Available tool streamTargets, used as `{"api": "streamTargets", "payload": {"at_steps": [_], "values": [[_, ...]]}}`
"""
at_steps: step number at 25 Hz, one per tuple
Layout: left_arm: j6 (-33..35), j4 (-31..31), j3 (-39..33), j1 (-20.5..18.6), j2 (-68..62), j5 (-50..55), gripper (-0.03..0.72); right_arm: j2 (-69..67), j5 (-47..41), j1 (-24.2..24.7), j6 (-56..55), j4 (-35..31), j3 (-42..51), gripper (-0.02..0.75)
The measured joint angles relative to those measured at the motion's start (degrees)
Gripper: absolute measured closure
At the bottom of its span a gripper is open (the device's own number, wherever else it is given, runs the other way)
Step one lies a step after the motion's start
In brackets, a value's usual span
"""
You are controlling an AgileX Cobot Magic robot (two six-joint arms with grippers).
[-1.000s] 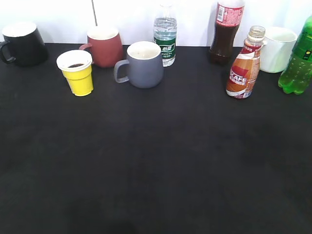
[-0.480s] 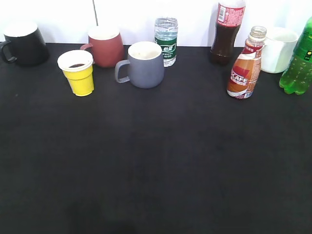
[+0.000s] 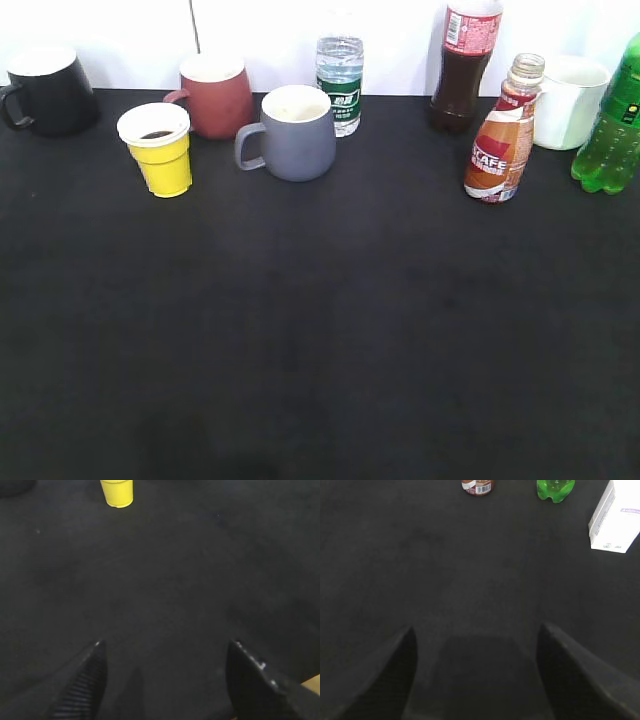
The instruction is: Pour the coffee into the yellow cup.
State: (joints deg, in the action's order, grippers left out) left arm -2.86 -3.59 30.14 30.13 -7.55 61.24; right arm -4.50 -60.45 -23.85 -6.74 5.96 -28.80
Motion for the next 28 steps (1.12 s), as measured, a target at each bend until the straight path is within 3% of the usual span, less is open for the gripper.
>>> {"api": "streamTargets", "payload": {"at_steps": [2, 3, 5, 6, 9, 12, 28], "values": [[0.0, 0.0, 0.0, -1.2, 0.0, 0.0, 0.127, 0.0, 0.0, 0.5, 0.0, 0.0, 0.0, 0.158], [0.0, 0.0, 0.0, -3.6, 0.0, 0.0, 0.127, 0.0, 0.0, 1.3, 0.0, -0.1, 0.0, 0.158], [0.0, 0.0, 0.0, -9.3, 1.0, 0.0, 0.127, 0.0, 0.1, 5.1, 0.0, -0.1, 0.0, 0.158], [0.0, 0.0, 0.0, -14.4, 3.7, -0.1, 0.127, 0.8, 0.1, 9.1, 0.0, -0.1, 0.0, 0.158], [0.0, 0.0, 0.0, -21.5, 7.9, 0.0, 0.127, 4.8, 0.2, 17.2, 0.1, -0.1, 0.0, 0.159], [0.0, 0.0, -0.1, -24.8, 8.0, -0.1, 0.127, 5.0, 0.3, 21.2, 0.1, -0.1, 0.0, 0.159], [0.0, 0.0, -0.2, -25.9, 8.0, -0.1, 0.127, 5.0, 0.5, 21.5, 0.1, -0.1, 0.0, 0.159]]}}
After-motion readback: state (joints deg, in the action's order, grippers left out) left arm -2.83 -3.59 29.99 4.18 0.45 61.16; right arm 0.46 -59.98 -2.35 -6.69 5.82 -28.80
